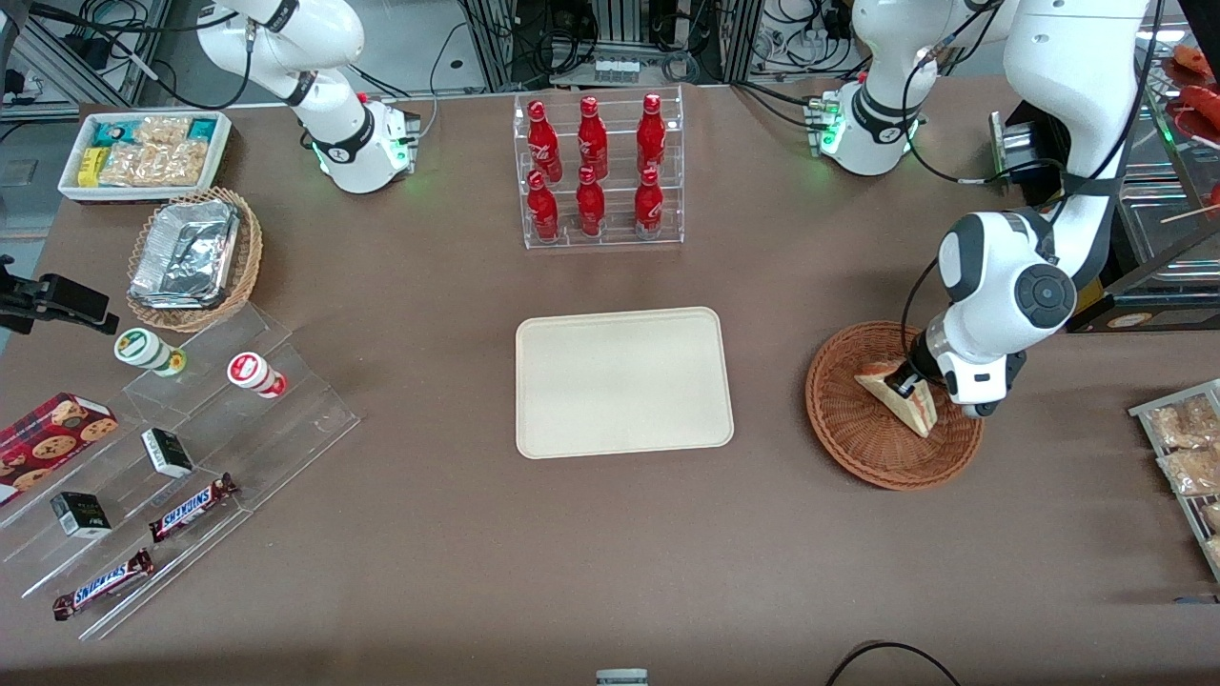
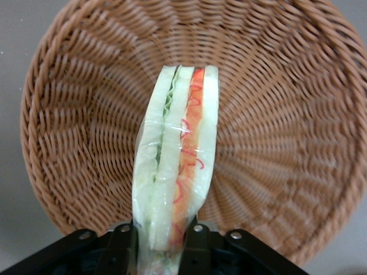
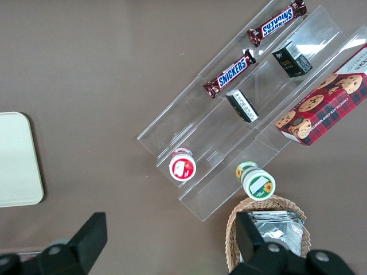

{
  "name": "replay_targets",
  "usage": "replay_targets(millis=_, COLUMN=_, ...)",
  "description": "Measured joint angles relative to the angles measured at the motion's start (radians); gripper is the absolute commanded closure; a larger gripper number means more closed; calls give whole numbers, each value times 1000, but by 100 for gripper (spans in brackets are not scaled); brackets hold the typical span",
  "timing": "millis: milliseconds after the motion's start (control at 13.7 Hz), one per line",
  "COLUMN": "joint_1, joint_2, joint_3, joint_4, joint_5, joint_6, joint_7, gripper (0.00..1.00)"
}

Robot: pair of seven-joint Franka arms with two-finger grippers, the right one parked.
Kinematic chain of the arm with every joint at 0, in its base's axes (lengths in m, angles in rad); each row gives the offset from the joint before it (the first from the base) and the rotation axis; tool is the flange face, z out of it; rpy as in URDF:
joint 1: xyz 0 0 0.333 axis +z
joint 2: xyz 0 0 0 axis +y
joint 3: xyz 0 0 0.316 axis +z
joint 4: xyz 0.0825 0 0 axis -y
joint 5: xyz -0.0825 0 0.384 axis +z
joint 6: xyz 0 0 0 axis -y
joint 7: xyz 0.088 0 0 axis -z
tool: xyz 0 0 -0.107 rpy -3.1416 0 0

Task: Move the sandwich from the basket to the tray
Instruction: 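Lower the left gripper and close it on the sandwich, then lift the sandwich and carry it over the cream tray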

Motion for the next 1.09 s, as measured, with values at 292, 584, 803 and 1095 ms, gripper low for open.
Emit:
replay_targets(millis=292, joint_1=-4, joint_2=-35, joint_3=-95, joint_4=153, joint_5=37, joint_6=-220, joint_7=40, gripper=100)
replay_targets(millis=584, joint_1=-6, joint_2=21, joint_3=-215, joint_4=291, joint_5=91, joint_6=-273, joint_7=69, gripper=100)
replay_targets(millis=803, joint_1=-25, joint_2=154, joint_3=-317, joint_4=410, joint_5=153, joint_6=-271, joint_7=69, gripper=100)
replay_targets(millis=1095, joint_1=-158, joint_2=332, joint_3=-329, joint_4=580, joint_5=182, joint_6=-269, joint_7=43, gripper=100)
